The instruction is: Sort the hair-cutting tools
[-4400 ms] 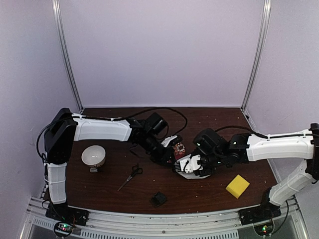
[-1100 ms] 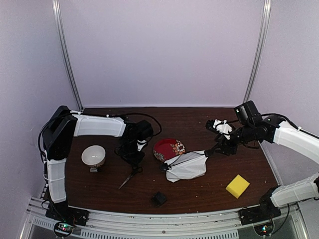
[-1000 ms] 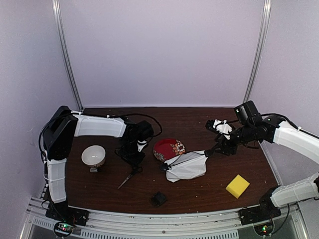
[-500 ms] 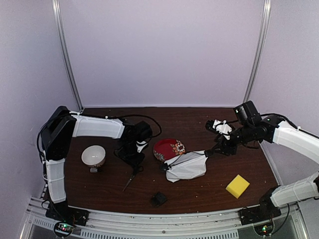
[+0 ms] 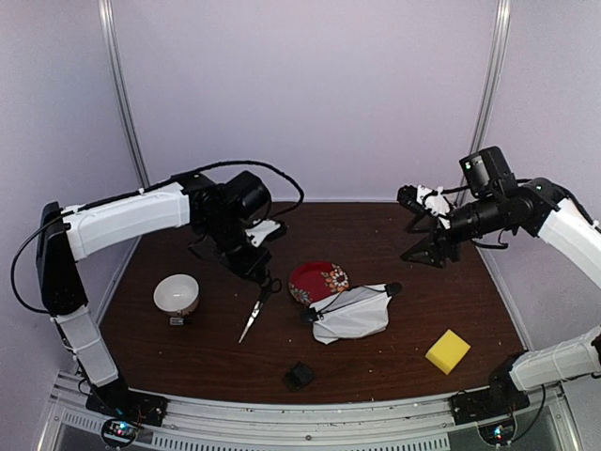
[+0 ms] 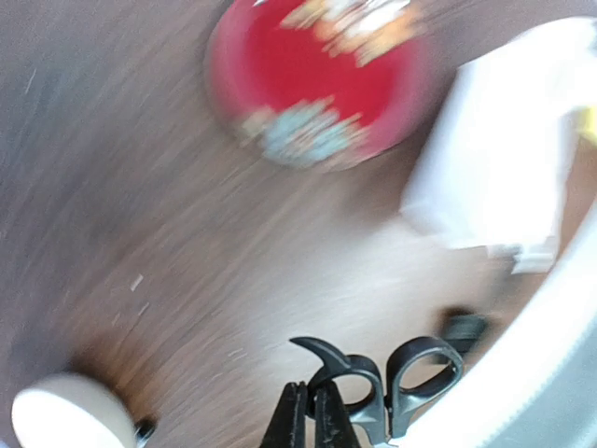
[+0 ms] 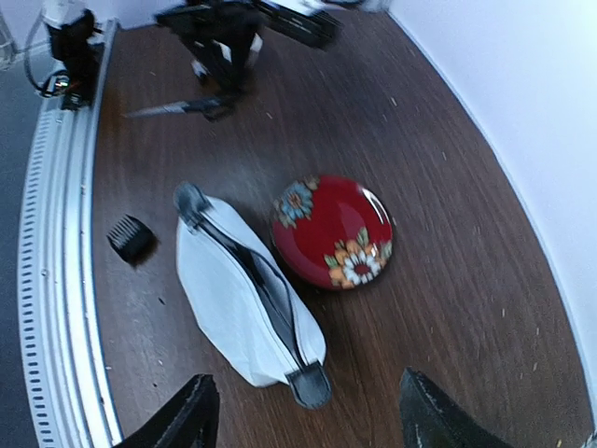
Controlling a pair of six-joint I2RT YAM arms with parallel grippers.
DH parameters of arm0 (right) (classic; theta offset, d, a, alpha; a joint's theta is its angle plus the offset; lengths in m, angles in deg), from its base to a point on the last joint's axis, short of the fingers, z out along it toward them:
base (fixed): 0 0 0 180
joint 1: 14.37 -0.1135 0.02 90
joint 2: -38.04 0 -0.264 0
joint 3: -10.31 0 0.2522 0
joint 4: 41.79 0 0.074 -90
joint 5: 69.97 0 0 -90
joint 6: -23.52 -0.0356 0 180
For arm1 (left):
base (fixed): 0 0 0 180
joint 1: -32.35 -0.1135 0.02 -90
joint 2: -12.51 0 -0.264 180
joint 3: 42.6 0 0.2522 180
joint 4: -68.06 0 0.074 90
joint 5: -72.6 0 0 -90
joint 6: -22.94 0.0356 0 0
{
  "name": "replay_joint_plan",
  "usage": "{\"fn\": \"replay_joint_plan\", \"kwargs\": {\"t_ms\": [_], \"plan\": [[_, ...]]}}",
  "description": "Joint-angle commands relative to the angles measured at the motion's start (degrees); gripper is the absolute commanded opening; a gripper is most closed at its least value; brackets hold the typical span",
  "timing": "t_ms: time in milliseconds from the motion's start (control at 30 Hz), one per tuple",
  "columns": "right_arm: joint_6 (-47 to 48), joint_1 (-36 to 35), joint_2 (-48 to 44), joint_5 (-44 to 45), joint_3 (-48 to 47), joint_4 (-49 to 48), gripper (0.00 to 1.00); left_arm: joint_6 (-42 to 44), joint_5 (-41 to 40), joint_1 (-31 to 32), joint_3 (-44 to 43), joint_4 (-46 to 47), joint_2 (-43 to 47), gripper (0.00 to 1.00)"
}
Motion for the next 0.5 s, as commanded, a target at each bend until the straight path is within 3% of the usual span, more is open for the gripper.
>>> {"fn": "replay_joint_plan", "kwargs": {"t_ms": [0,300,467], "plan": [[6.9,-8.7,1.6,-2.0,-8.4,8.8,0.66,4.7,16.7,-0.1,-7.1,-1.0,-1.1,0.00],[19.2,-24.5,6.2,16.3,-12.0,10.5,0.61,5.4,33.7,1.9,-17.3,-1.0,-9.3,0.00],[22.4,-29.6,8.2,20.1,-14.4,12.4,0.64,5.9,40.5,3.6,-19.4,-0.9,-11.3,0.00]]}}
